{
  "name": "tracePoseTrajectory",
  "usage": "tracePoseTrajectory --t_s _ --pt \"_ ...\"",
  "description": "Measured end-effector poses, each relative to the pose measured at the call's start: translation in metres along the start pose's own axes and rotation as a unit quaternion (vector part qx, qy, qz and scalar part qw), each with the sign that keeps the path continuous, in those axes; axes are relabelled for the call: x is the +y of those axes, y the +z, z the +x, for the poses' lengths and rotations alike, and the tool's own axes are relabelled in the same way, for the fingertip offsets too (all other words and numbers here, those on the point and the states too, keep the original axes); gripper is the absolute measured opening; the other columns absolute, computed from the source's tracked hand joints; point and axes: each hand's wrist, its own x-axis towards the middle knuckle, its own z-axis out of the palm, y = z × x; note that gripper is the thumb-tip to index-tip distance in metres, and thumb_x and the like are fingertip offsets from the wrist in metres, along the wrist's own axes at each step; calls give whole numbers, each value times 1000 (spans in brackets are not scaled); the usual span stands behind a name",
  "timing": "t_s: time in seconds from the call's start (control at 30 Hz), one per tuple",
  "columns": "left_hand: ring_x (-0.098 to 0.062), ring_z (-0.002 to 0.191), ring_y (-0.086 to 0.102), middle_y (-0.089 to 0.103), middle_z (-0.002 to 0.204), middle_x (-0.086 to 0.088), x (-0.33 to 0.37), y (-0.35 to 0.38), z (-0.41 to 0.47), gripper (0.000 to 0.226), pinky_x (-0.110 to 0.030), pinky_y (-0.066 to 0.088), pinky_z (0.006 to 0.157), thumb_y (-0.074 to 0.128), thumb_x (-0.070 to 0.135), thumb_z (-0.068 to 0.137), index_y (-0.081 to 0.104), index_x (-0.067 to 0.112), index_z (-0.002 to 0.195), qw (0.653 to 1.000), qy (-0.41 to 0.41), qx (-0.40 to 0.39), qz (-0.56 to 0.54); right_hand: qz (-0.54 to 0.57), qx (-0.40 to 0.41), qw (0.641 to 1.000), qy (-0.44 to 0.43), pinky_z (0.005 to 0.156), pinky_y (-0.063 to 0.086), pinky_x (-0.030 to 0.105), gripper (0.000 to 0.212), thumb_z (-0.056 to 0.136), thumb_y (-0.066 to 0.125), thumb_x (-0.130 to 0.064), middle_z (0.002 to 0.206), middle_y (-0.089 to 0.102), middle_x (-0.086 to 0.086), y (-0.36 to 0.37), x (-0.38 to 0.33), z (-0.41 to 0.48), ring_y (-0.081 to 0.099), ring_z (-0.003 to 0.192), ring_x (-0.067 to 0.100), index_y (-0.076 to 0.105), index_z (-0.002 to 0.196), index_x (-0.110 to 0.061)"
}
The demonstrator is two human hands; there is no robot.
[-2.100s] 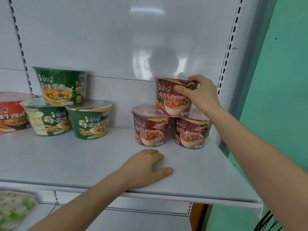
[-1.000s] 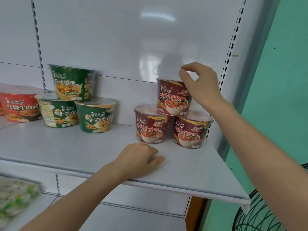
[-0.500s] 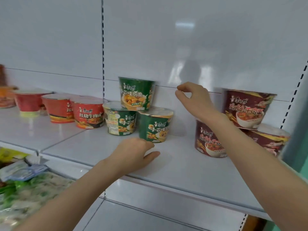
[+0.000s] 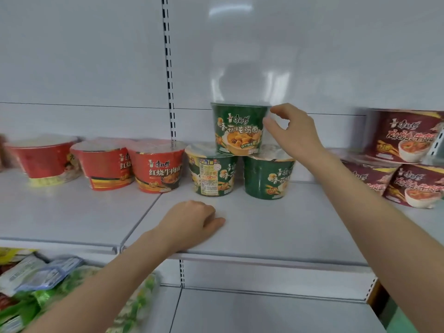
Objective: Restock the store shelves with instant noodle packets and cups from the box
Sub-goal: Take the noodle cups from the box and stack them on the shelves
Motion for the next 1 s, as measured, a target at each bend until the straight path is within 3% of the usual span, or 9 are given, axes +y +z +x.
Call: tracePoseTrajectory --t_s 0.17,0.3,0.37,0.47,0.53,0.63,0.7,0.83,1.0 --pt "-21 81 57 63 85 -2 -4 11 0 79 -32 45 70 2 65 72 61 13 82 999 16 46 -25 23 -24 999 19 102 34 32 61 85 59 -43 143 40 0 4 -11 11 39 128 18 37 137 -20" --pt "-21 80 57 61 83 -2 -5 12 -1 81 -33 46 72 0 65 71 61 14 83 998 15 51 -28 26 -78 996 39 97 32 26 77 79 63 -50 146 33 3 15 -13 25 37 131 19 29 142 -23" --pt "-21 80 57 60 82 -2 -6 11 0 80 -33 46 73 1 66 70 61 14 82 999 19 39 -25 34 -92 994 47 100 35 29 84 75 66 -53 146 32 4 23 -11 30 38 131 21 27 143 -23" --pt "-20 84 59 62 88 -2 -6 7 1 85 -33 47 76 3 69 67 63 14 91 1000 10 9 -20 32 -79 996 41 92 36 23 79 75 68 -49 140 36 6 33 -6 35 43 124 20 33 139 -19" --pt "-22 86 60 65 92 -3 -7 0 5 81 -34 49 74 14 71 71 65 14 97 999 -18 35 -27 28 -57 998 28 79 36 14 68 76 69 -46 129 45 7 35 -5 36 49 109 15 43 132 -16" --pt "-28 77 62 66 85 -9 -9 -11 22 45 -34 50 59 55 49 84 68 7 93 976 -49 212 -33 70 -25 997 16 55 38 3 55 75 71 -40 106 55 -1 26 -3 39 51 79 0 53 120 -12" --pt "-31 82 60 63 91 -14 -10 -23 42 41 -37 51 62 63 40 82 66 3 98 961 -67 270 -6 103 8 995 16 55 39 4 50 76 71 -38 99 54 -6 14 -3 42 49 76 -2 56 115 -11" --pt "-25 105 48 52 114 -11 -8 -38 81 62 -34 42 85 50 58 83 50 9 121 971 -115 182 100 96 53 994 -5 66 40 8 51 75 72 -37 100 53 -7 -8 -8 48 52 91 8 56 116 -11" --pt "-23 102 48 54 108 -8 -17 -40 98 53 -33 41 81 46 57 86 54 18 122 987 -75 83 115 75 57 995 -12 67 43 12 49 74 74 -34 98 54 -6 -14 -5 48 54 89 10 57 114 -12"
